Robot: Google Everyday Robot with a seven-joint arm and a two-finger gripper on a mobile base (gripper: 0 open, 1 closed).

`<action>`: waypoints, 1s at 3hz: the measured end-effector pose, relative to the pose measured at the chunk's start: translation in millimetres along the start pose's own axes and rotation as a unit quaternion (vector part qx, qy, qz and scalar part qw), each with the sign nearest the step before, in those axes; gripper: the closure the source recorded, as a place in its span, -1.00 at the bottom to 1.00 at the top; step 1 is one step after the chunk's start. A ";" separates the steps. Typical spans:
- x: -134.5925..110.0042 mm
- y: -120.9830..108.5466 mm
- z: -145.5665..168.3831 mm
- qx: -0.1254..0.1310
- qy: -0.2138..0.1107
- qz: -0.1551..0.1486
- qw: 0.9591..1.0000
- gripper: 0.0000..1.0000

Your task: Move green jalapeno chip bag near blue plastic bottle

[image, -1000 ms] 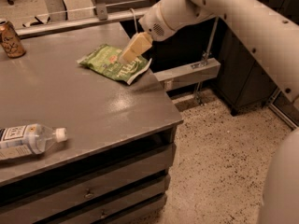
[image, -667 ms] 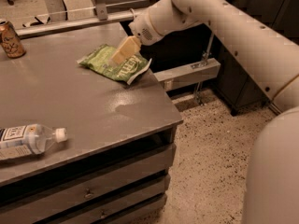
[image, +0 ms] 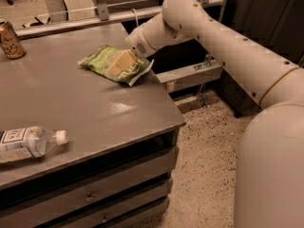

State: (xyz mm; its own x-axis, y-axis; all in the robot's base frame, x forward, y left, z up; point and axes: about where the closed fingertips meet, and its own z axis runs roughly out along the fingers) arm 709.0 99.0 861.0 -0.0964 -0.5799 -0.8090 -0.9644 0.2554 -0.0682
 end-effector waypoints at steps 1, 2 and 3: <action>17.7 0.1 11.8 -0.007 0.003 0.013 1.000 -1.00; 18.5 1.4 15.3 -0.009 -0.005 0.014 1.000 -0.66; 9.1 0.0 9.1 -0.007 -0.019 0.006 1.000 -0.16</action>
Offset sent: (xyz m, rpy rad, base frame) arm 0.0014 -0.0010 -0.0226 0.0422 0.0214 -0.0027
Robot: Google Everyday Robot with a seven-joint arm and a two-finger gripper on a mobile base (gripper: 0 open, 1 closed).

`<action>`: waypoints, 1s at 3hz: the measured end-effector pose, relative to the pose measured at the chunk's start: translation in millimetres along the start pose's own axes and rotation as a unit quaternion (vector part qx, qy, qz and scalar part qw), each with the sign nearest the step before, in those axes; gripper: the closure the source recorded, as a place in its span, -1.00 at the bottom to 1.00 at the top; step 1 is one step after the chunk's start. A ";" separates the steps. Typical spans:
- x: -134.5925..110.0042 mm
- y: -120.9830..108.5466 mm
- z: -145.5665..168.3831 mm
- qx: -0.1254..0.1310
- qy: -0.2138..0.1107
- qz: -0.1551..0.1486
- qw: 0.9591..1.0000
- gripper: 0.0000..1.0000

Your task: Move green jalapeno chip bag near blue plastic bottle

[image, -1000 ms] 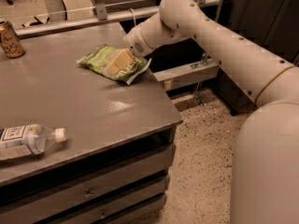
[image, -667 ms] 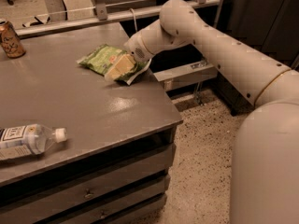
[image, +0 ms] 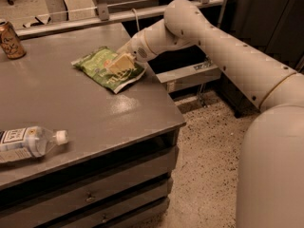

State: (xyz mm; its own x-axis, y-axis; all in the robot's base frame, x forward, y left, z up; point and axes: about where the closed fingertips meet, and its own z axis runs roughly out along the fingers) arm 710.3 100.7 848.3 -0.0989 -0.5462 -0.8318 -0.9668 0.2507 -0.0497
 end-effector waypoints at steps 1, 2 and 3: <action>-9.9 1.6 -7.2 0.000 -0.012 -0.008 1.000 0.27; -17.7 10.8 -10.4 -0.007 -0.020 -0.017 1.000 0.73; -17.3 22.2 -7.3 -0.018 -0.017 -0.021 0.999 1.00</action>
Offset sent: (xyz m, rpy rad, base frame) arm -0.0216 0.0036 0.0327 0.0483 -0.0486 0.0499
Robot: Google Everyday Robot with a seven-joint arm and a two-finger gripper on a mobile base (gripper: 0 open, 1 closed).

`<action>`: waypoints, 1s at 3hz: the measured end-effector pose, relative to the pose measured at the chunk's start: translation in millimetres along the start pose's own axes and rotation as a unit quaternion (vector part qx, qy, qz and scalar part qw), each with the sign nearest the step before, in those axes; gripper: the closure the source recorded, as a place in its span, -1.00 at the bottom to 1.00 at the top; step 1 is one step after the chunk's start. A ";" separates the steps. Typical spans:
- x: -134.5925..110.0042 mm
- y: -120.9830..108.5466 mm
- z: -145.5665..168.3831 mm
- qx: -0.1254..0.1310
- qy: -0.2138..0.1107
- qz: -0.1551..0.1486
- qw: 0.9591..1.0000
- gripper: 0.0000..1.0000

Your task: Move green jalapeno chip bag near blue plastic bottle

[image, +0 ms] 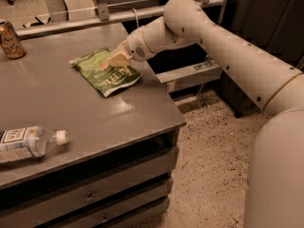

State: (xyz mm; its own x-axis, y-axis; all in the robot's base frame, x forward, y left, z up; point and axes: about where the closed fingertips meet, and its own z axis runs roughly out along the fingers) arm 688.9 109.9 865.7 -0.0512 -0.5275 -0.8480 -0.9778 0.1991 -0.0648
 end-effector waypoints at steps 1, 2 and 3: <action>3.5 -3.9 -11.0 0.004 0.007 -0.003 1.000 0.66; 9.7 -11.6 -24.0 0.012 0.013 -0.001 1.000 0.20; 16.4 -11.1 -25.7 0.010 0.019 0.002 1.000 -0.28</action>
Offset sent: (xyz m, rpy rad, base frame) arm 0.0132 -0.0530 0.0115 -0.0421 -0.0217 -0.0513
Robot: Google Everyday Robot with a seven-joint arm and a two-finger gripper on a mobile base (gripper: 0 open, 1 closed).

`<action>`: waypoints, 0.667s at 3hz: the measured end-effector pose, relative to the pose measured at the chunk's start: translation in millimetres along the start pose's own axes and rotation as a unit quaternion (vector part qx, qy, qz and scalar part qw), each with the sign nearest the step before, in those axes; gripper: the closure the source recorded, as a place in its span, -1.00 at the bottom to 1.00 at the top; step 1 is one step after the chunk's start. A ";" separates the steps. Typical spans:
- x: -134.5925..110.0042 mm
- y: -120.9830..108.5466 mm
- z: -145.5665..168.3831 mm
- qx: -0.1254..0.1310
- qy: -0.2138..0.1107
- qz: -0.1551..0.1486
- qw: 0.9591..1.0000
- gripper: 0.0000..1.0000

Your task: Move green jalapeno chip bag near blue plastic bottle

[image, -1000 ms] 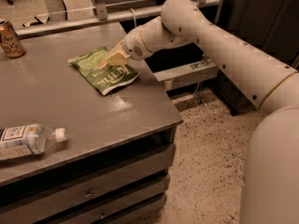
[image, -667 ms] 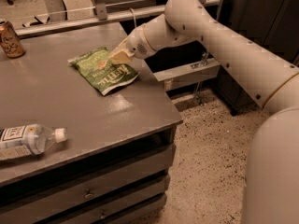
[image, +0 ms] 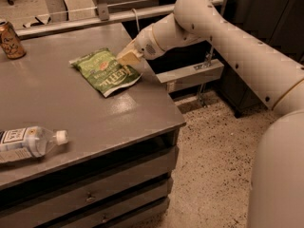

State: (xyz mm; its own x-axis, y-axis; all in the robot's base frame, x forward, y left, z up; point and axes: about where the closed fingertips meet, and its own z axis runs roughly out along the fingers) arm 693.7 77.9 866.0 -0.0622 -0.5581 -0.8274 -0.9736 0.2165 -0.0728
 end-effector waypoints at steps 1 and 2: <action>-0.7 3.2 2.8 -0.005 0.000 0.000 1.000 -0.74; -0.7 3.5 1.6 -0.006 0.001 -0.001 1.000 -1.00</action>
Offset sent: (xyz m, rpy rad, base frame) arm -0.0024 -0.0046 0.0042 -0.0027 -0.0001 0.0042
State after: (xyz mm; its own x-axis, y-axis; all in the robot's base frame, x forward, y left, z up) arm 690.7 80.3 865.4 -0.0608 -0.5595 -0.8266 -0.9763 0.2055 -0.0674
